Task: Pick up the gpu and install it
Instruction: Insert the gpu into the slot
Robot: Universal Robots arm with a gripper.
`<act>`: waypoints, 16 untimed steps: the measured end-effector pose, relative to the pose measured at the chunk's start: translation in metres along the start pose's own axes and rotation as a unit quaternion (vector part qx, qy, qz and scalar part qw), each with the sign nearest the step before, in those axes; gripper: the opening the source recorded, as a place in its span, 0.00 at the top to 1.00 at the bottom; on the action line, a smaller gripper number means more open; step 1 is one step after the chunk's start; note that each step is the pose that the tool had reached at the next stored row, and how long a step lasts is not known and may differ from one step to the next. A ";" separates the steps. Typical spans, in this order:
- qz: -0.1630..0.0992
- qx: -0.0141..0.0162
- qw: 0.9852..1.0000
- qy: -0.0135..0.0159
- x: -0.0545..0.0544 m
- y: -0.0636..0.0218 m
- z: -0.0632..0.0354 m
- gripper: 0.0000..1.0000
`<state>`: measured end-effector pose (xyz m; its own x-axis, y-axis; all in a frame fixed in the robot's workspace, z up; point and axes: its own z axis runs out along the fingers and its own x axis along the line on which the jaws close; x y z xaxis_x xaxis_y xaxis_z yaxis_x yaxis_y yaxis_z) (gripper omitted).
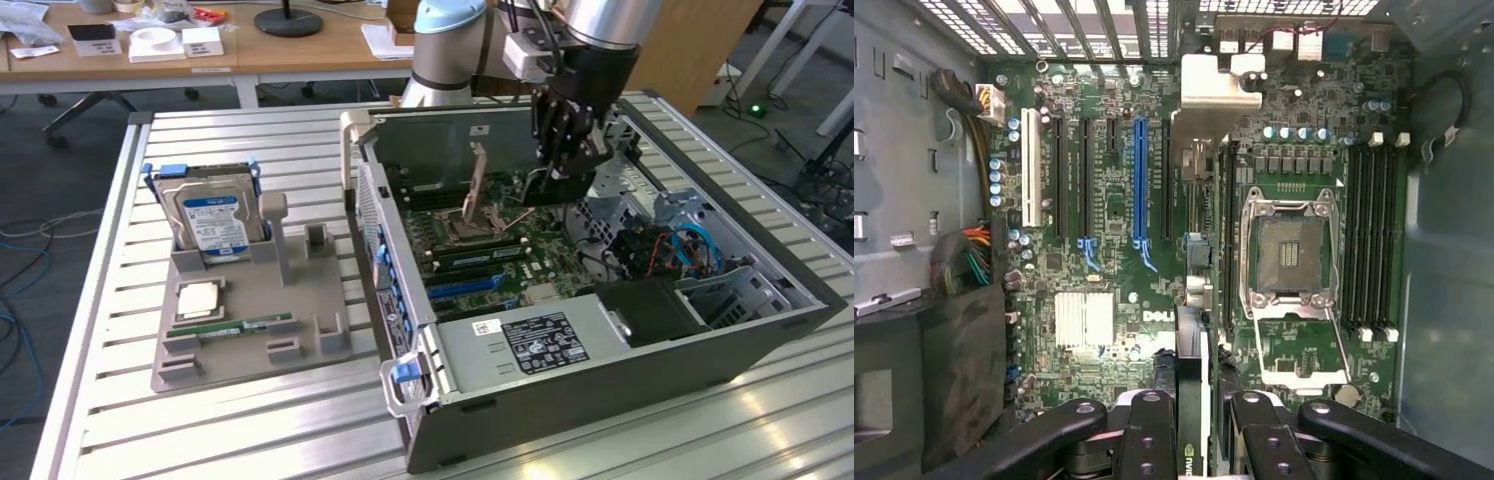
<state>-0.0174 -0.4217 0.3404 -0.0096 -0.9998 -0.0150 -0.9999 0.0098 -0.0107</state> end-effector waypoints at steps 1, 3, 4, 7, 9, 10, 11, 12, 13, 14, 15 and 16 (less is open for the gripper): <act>0.000 0.000 1.000 0.000 0.000 0.0005 0.0015 0.74; 0.000 0.000 1.000 0.000 0.000 0.0015 0.0050 0.74; 0.000 0.000 1.000 0.000 0.001 0.0020 0.0067 0.74; 0.000 0.000 1.000 0.000 0.001 0.0033 0.0117 0.74; 0.000 0.000 1.000 0.000 0.002 0.0039 0.0137 0.74; 0.000 0.000 1.000 0.000 0.003 0.0039 0.0143 0.74; 0.000 0.000 1.000 0.000 0.003 0.0040 0.0146 0.74; 0.000 0.000 1.000 0.000 0.004 0.0040 0.0149 0.74; 0.001 0.000 1.000 0.000 0.004 0.0040 0.0152 0.74; 0.003 0.000 1.000 0.000 0.004 0.0040 0.0156 0.74; 0.005 0.000 1.000 0.000 0.005 0.0040 0.0157 0.74; 0.007 0.000 1.000 0.000 0.005 0.0040 0.0159 0.74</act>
<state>-0.0213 -0.4267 0.3244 -0.0243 -0.9996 -0.0150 -0.9996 0.0245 -0.0111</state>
